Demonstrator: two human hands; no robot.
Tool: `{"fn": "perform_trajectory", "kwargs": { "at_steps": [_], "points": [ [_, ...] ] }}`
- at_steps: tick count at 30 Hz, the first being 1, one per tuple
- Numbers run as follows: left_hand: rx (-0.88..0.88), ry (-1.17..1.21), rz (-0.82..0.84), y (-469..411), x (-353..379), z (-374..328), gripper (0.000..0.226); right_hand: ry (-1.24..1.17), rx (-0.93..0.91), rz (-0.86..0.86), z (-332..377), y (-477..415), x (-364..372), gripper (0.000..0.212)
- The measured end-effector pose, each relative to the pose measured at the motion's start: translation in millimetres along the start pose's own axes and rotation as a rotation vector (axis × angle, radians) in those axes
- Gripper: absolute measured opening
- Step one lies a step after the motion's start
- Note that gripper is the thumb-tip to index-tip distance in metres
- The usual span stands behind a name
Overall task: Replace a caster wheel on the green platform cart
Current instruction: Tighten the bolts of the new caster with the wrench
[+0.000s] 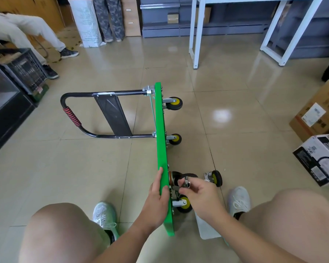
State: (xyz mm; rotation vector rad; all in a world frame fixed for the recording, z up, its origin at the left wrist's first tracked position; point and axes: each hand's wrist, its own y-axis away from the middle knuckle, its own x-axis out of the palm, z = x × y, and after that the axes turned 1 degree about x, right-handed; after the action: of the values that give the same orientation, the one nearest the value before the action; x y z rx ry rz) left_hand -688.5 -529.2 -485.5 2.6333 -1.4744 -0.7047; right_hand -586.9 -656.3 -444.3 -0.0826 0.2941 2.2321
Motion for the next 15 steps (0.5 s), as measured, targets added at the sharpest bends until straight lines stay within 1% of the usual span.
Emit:
{"fn": "perform_trajectory", "kwargs": {
  "at_steps": [3, 5, 7, 8, 10, 11, 13, 15],
  "points": [
    [-0.011, -0.011, -0.001, -0.6, -0.2, 1.1, 0.058, -0.016, -0.008, -0.008, -2.8, 2.0, 5.8, 0.041],
    [-0.015, -0.015, 0.002, -1.2, 0.0, 2.9, 0.059, -0.018, -0.005, -0.001, -1.7, 0.9, 7.0, 0.047],
    [-0.021, -0.008, 0.007, -2.3, 0.3, 4.3, 0.059, 0.051, -0.007, 0.036, -3.2, -1.8, 6.1, 0.048],
    [-0.025, -0.003, 0.009, -2.5, 0.4, 3.6, 0.059, 0.136, -0.020, 0.047, -3.4, -4.2, 3.6, 0.040],
    [-0.028, -0.001, 0.010, -1.8, 0.3, 1.9, 0.059, 0.354, -0.037, 0.085, -2.1, -10.5, -4.3, 0.019],
    [-0.025, 0.000, 0.010, -1.4, 0.2, 1.5, 0.059, 0.463, -0.057, 0.119, -0.2, -14.0, -8.9, 0.015],
    [-0.015, 0.004, 0.009, 0.0, -0.4, 0.2, 0.059, 0.635, -0.075, 0.218, 4.8, -19.6, -17.8, 0.018],
    [-0.014, -0.003, 0.007, 1.0, -0.5, -0.9, 0.059, 0.731, -0.043, 0.314, 16.7, -21.2, -26.9, 0.024]
  ]
}}
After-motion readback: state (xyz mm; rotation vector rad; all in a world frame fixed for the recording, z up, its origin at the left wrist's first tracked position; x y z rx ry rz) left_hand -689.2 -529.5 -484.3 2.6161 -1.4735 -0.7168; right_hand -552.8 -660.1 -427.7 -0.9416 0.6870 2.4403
